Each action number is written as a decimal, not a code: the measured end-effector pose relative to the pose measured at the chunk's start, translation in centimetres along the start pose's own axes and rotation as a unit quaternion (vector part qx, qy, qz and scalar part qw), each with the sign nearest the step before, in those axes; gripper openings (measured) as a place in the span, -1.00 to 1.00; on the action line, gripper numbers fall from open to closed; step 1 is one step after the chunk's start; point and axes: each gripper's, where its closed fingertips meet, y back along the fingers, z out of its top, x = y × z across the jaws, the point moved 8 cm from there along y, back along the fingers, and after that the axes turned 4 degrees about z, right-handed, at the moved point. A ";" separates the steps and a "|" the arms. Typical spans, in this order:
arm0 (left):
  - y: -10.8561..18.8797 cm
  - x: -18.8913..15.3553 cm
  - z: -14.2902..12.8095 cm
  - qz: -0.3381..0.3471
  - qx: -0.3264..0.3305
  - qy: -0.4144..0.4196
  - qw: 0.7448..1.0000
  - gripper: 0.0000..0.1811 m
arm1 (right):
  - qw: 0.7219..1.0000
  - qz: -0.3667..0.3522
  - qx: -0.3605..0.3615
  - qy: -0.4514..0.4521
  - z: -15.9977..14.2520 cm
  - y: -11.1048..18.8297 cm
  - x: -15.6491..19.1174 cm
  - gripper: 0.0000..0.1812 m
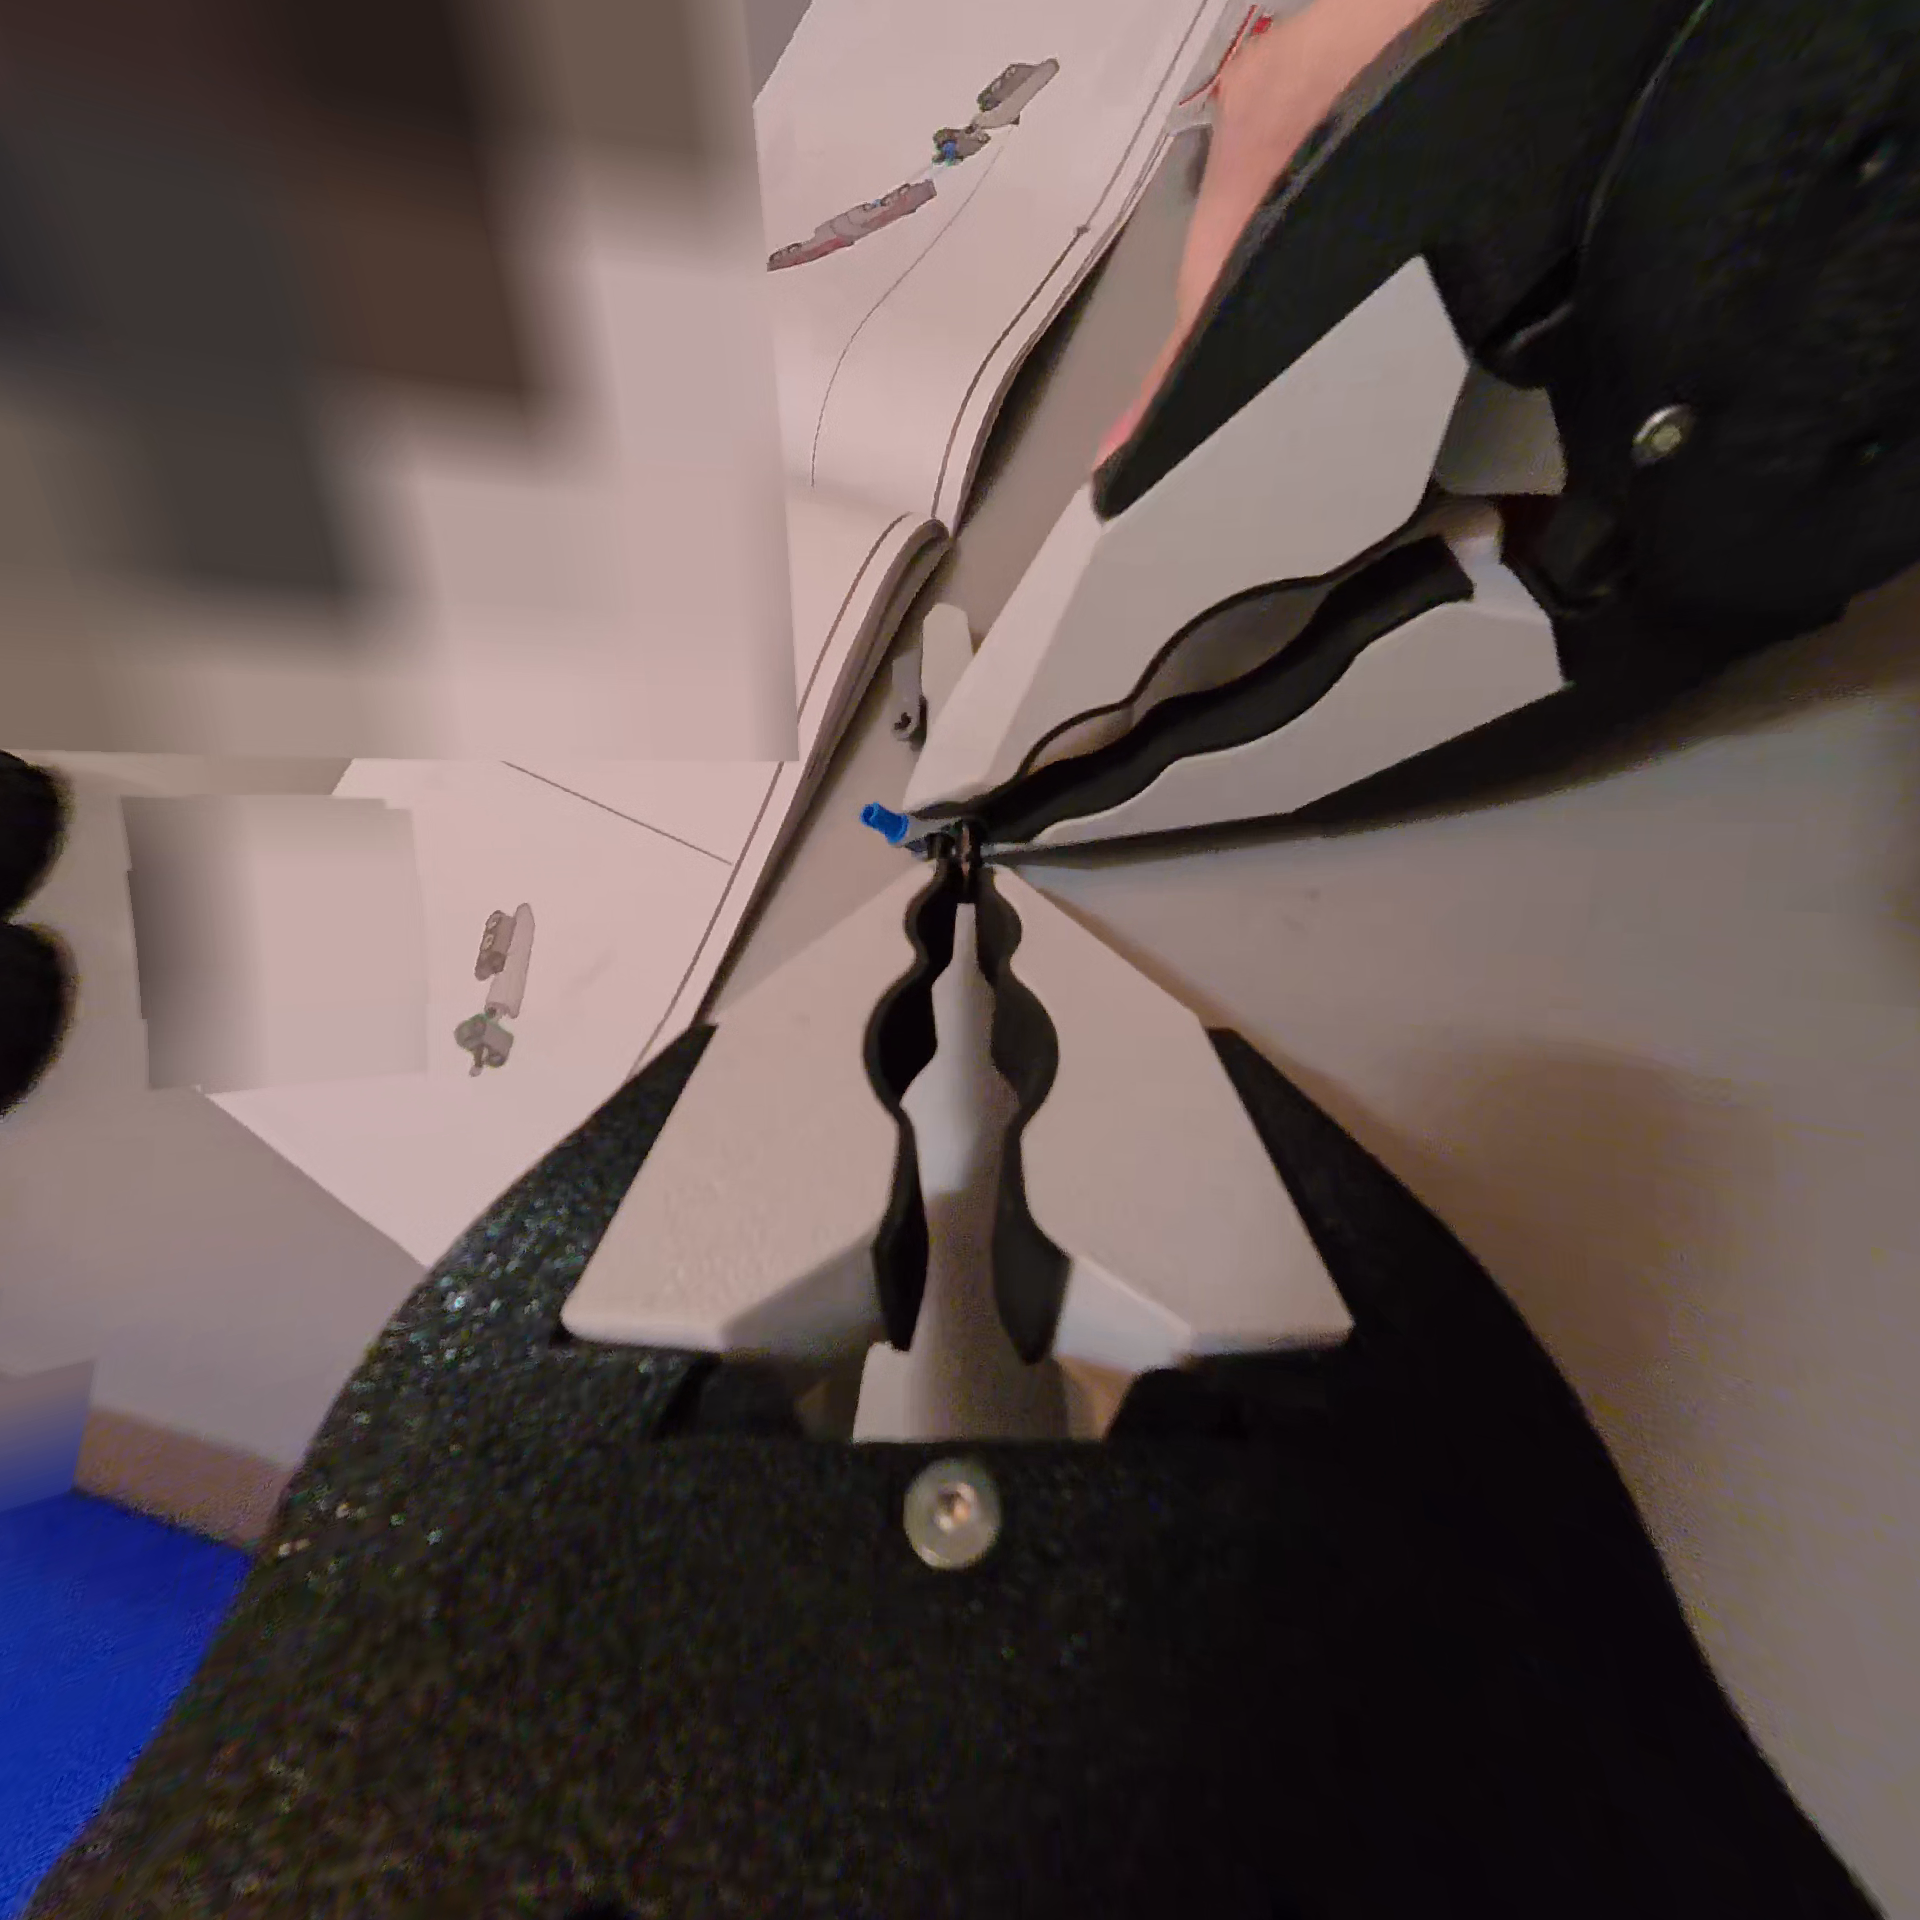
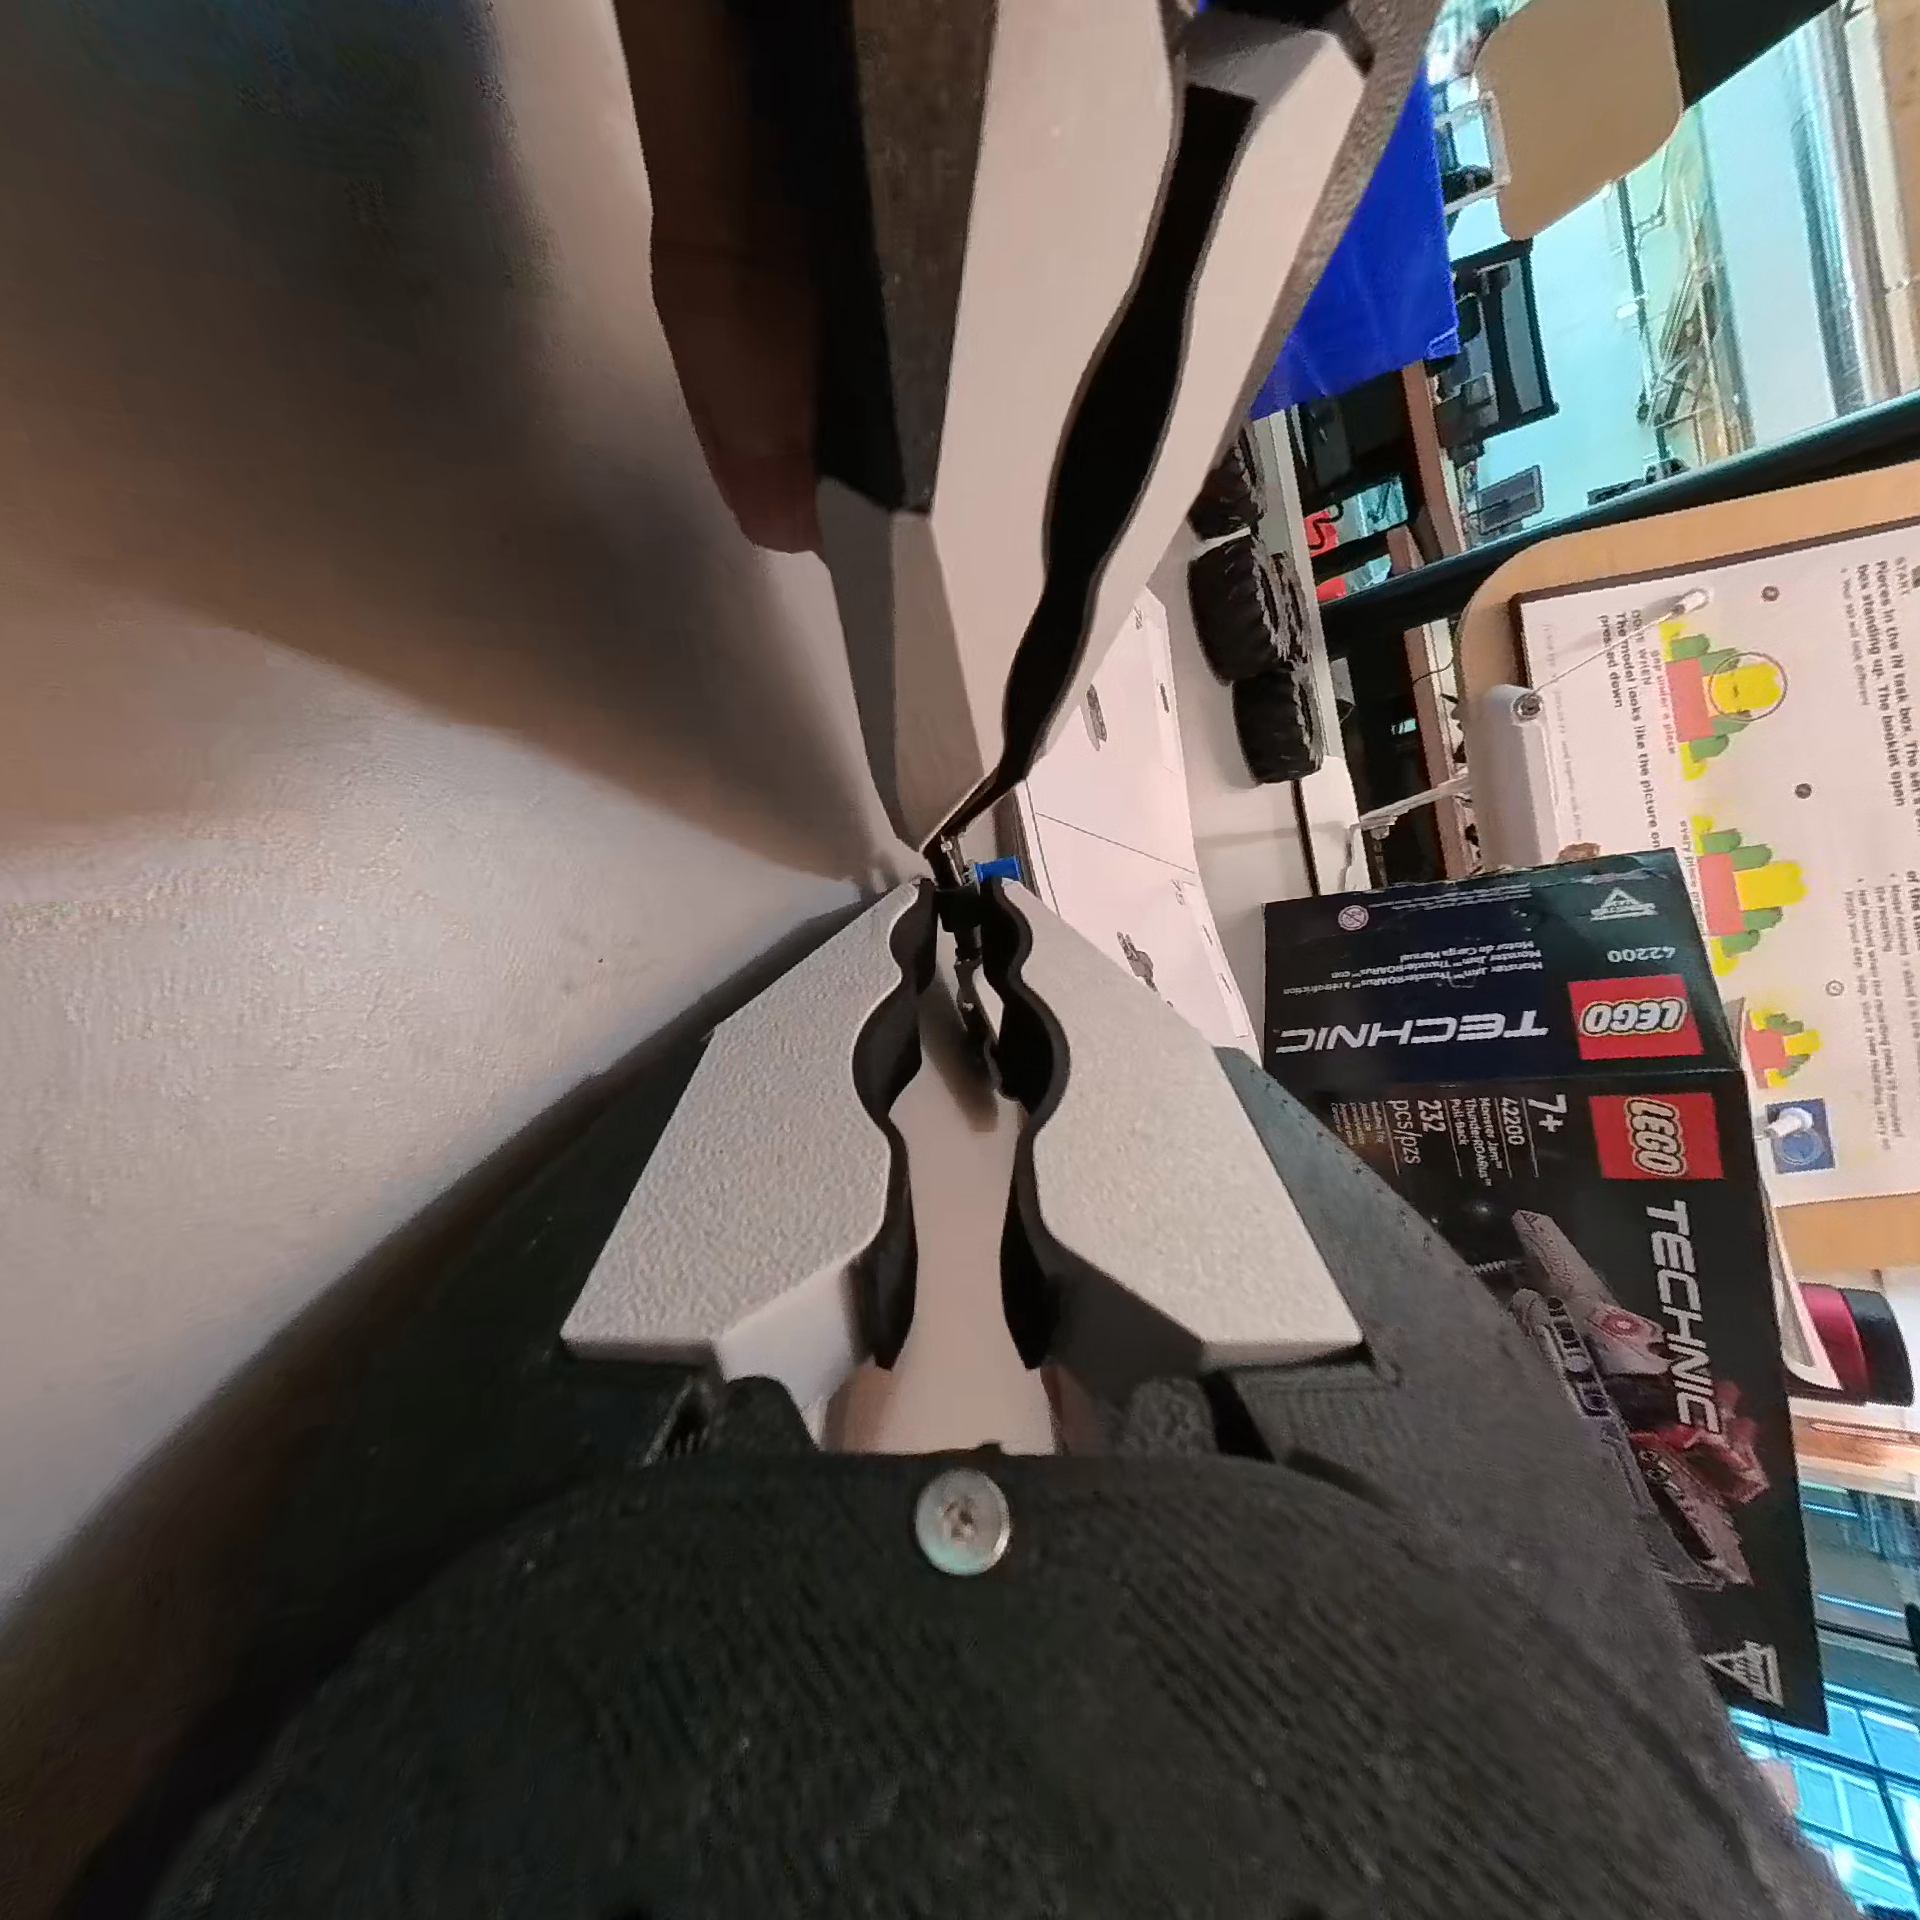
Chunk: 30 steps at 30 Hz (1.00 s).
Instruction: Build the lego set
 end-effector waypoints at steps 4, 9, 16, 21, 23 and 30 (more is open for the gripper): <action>0.0 0.3 -0.3 -0.025 -0.014 0.034 0.999 -0.99 | 1.000 0.003 -0.003 -0.004 0.0 0.0 -0.1 -0.92; -0.1 -0.2 -0.1 0.018 -0.001 -0.023 1.000 -0.99 | 1.000 0.002 0.002 0.006 -0.1 -0.1 -0.1 -0.92; 0.2 -0.1 0.3 0.005 0.006 -0.011 1.000 -1.00 | 0.997 -0.022 0.021 0.070 0.2 -0.1 0.3 -0.91; -0.2 0.0 0.3 -0.013 -0.001 0.038 0.999 -1.00 | 0.999 -0.013 0.016 0.050 0.1 -0.1 0.2 -0.92; -0.4 0.1 0.3 -0.019 0.000 0.063 0.998 -1.00 | 0.998 -0.015 0.022 0.049 0.0 -0.2 0.2 -0.92; 0.1 0.3 -0.1 -0.035 -0.055 0.046 0.997 -0.99 | 1.000 -0.019 -0.004 0.024 -0.2 0.0 -0.1 -0.92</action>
